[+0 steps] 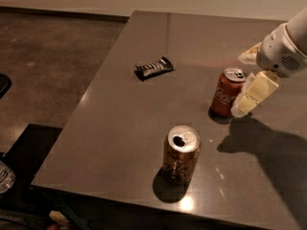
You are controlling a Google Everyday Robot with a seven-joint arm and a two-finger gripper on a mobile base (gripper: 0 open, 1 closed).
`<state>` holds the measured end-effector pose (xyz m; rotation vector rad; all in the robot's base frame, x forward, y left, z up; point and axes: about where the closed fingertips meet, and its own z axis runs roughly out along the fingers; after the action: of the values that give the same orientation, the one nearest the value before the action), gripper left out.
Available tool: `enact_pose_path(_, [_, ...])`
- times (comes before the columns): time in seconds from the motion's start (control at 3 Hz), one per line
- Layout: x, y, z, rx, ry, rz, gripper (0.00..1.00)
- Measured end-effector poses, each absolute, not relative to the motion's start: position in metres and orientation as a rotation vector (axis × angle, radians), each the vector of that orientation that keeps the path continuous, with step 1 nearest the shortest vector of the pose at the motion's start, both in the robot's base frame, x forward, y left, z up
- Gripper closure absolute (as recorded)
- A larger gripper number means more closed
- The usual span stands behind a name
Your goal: Move coke can near orange can
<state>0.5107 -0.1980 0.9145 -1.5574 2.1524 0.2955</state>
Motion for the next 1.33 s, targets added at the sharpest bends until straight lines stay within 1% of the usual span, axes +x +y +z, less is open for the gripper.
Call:
enact_pose_path(0.33, [0.515,-0.193,0.910,-1.551,2.138,0.316,0.19])
enact_pose_path(1.0, [0.518,-0.190,0.911,-1.554,2.117,0.350,0.64])
enact_pose_path(1.33, [0.505,-0.185,0.920,-1.587,2.088,0.394,0.88])
